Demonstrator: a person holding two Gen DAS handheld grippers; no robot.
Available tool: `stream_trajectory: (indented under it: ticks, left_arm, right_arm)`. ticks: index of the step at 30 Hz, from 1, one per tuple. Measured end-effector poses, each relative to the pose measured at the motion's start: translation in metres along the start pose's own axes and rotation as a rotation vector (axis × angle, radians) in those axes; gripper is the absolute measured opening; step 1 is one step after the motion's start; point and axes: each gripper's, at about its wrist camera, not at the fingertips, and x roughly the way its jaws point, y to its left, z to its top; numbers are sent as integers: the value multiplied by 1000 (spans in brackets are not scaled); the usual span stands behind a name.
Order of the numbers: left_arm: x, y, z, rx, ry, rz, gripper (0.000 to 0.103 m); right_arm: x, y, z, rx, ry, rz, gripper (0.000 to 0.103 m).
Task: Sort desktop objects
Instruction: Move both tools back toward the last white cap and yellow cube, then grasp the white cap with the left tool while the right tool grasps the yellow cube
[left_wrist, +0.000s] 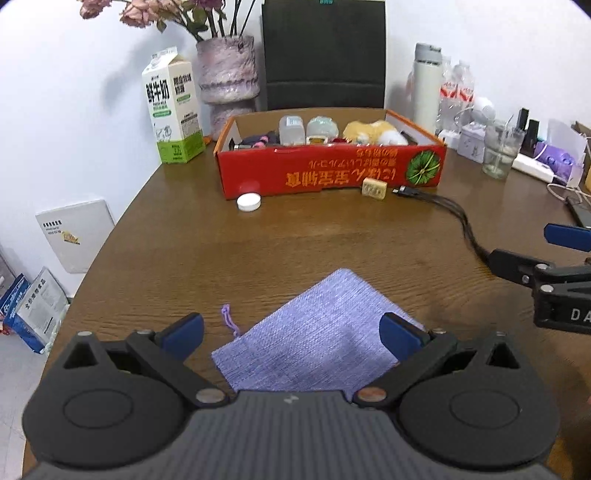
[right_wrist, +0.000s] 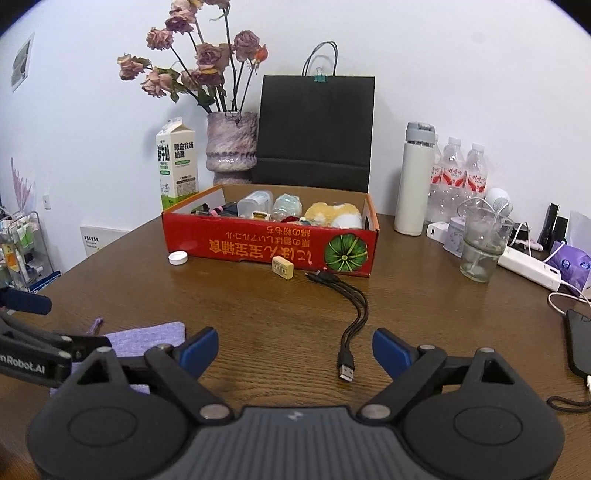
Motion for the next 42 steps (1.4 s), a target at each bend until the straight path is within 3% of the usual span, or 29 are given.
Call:
stream_trajectory:
  ticks: [9,15,19,24,26,30,34,39,40,42]
  left_arm:
    - [11,16,-3,-58,-10,17,103]
    - [20,32,3,-65,-47,48,103]
    - [36,50,26,-86,-81,60,103]
    - [79,63,76,-62,-95,-23,103]
    - [103,64,96,-70,-70,12,101]
    - [144,60,114,-39,-74,-22,95]
    - [175,48,118,39,-56,20,84]
    - [187,47,113,52,-74,-5,81]
    - [187,49,111,60,-85,-9,81]
    - [189,52,108,44,-94,-32,80]
  right_arm:
    - [4,-4,-13,1,13,-16,90]
    - [17,-31,-7,85,21,-13,90]
    - [39,-41,5,86,41,-38,90]
    - [69,-43,25,44,41,-69,85]
    - [84,-41,35,26,42,-61,82]
    - [112,-29,52,14,19,13,82]
    - [158,-11,61,24,57,108,62]
    - [200,12,67,-24,116,29,59]
    - [207,15,67,-26,122,24,55]
    - [216,18,66,-17,138,35,37]
